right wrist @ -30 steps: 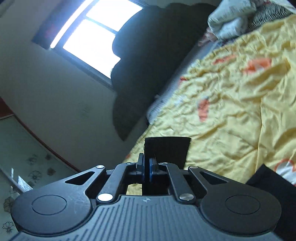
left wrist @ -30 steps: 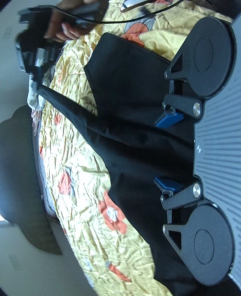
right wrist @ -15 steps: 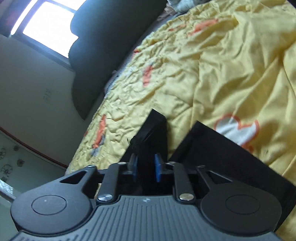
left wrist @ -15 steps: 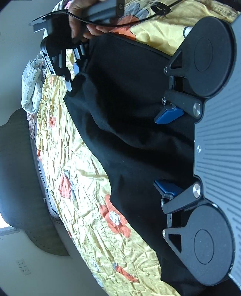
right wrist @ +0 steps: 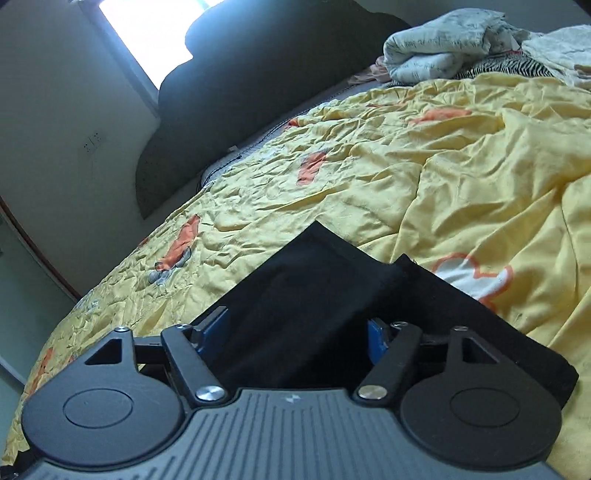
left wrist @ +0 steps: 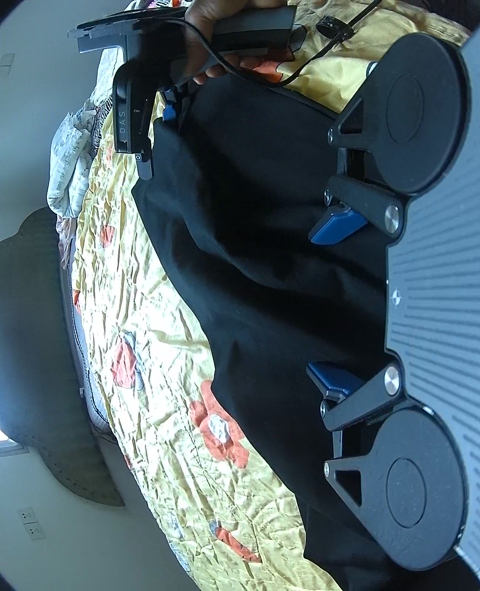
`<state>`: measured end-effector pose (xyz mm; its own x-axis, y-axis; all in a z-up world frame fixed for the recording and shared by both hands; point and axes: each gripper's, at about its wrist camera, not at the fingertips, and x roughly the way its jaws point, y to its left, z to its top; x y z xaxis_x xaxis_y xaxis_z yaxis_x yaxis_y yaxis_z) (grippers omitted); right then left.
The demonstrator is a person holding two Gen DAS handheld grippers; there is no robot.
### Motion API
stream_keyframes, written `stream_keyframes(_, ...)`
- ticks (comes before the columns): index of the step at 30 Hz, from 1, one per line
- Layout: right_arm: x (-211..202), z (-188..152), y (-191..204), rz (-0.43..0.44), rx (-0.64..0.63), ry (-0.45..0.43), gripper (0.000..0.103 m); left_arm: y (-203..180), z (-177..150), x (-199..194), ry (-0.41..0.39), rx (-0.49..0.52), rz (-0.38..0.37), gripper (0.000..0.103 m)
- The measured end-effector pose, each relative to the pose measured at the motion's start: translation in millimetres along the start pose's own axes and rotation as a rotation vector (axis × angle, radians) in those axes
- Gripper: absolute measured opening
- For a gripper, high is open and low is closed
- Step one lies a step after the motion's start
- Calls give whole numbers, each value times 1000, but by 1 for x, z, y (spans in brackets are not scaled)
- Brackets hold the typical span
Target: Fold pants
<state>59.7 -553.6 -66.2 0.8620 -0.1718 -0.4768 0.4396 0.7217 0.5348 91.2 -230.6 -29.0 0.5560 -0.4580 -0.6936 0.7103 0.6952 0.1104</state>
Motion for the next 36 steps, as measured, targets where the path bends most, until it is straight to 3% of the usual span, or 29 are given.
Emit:
stream_keyframes(2, 3, 4, -3, 13, 29, 0, 50, 0, 0, -1, -5, 0, -1, 73)
stream_keyframes(4, 9, 8, -17, 41, 121, 20, 22, -1, 1, -3, -19, 9, 5, 73)
stream_keyframes(6, 18, 11, -33, 71, 222, 50, 5, -6, 1, -7, -51, 47, 32, 73)
stream_keyframes(11, 2, 31, -31, 248, 344, 17, 4, -32, 4, -12, -152, 212, 130, 73)
stream_keyframes(16, -21, 69, 6, 418, 324, -37, 4, -54, 10, -3, -173, 279, 144, 74)
stream_keyframes(20, -29, 83, 34, 495, 295, -37, 4, -68, 10, 1, -190, 322, 179, 74)
stream_keyframes(27, -24, 85, 45, 488, 264, -29, 4, -78, -9, -21, -276, 405, 207, 80)
stream_keyframes(31, -30, 85, 29, 442, 274, -54, 4, -72, -9, -41, -329, 362, 153, 85)
stream_keyframes(34, -36, 85, 18, 427, 291, -72, 4, -79, -8, -38, -308, 376, 95, 85)
stream_keyframes(36, -40, 86, 15, 425, 299, -78, 4, -84, -7, -27, -271, 389, 126, 70)
